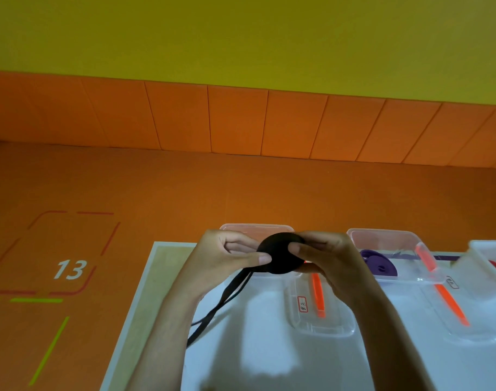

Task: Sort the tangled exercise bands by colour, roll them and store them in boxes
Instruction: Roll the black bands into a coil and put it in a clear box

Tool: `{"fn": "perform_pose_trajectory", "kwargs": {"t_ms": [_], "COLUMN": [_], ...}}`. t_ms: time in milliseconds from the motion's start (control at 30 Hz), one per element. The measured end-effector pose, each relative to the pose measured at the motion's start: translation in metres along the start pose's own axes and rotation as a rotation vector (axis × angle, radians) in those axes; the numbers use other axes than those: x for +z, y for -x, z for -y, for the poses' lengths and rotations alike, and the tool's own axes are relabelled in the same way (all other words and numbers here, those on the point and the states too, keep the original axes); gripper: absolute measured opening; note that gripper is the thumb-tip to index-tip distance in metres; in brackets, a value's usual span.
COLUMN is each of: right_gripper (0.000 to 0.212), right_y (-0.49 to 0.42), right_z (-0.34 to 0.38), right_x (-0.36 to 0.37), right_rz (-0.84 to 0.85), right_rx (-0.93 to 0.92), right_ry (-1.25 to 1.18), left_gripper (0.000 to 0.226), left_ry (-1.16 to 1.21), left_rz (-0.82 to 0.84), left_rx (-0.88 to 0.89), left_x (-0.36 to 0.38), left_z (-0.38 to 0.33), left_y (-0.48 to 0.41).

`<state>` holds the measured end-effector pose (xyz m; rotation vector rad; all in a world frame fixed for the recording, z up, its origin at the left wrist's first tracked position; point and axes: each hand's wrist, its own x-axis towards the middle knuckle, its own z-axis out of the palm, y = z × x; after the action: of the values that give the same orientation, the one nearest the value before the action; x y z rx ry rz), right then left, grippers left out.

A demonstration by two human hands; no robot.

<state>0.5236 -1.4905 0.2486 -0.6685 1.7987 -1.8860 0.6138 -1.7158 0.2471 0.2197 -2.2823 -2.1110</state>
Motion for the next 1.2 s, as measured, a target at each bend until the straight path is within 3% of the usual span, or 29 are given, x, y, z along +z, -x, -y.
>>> {"fn": "perform_pose_trajectory", "kwargs": {"t_ms": [133, 200, 267, 333, 433, 700, 900, 1067, 1133, 1200], "right_gripper": [0.055, 0.044, 0.024, 0.024, 0.023, 0.018, 0.031, 0.009, 0.025, 0.026], "right_y": [-0.002, -0.001, 0.001, 0.001, 0.000, 0.003, 0.001, 0.001, 0.001, 0.002], "right_z": [-0.008, -0.009, -0.003, 0.002, 0.002, -0.007, -0.010, -0.013, -0.018, -0.020], "right_x": [0.006, 0.006, 0.003, 0.000, -0.004, -0.001, 0.004, 0.004, 0.005, 0.005], "right_rz": [0.016, 0.035, 0.060, 0.117, 0.112, 0.019, 0.055, -0.040, -0.052, 0.002], "right_rx": [0.058, 0.081, 0.056, 0.040, -0.012, -0.015, -0.099, -0.071, -0.061, -0.059], "right_ry": [-0.169, -0.154, 0.062, 0.295, 0.435, 0.064, 0.497, 0.104, -0.018, 0.023], "left_gripper": [0.021, 0.019, 0.017, 0.017, 0.017, 0.017, 0.015, 0.023, 0.026, 0.024], "left_ry": [0.005, -0.071, -0.170, -0.269, -0.358, -0.182, -0.289, -0.069, -0.036, -0.086], "left_rz": [-0.048, -0.060, -0.053, -0.042, -0.033, 0.078, 0.032, 0.005, 0.006, -0.009], "left_rx": [0.051, 0.103, 0.127, 0.132, 0.151, 0.060, 0.069, 0.130, 0.136, 0.142], "left_x": [-0.002, -0.005, -0.008, -0.007, 0.000, -0.012, -0.005, -0.004, -0.007, -0.007], "left_z": [-0.001, -0.002, -0.001, 0.000, -0.001, 0.002, 0.009, 0.003, 0.002, 0.003], "left_y": [-0.001, -0.001, 0.001, 0.003, 0.003, -0.001, -0.002, -0.002, -0.001, -0.001]}}
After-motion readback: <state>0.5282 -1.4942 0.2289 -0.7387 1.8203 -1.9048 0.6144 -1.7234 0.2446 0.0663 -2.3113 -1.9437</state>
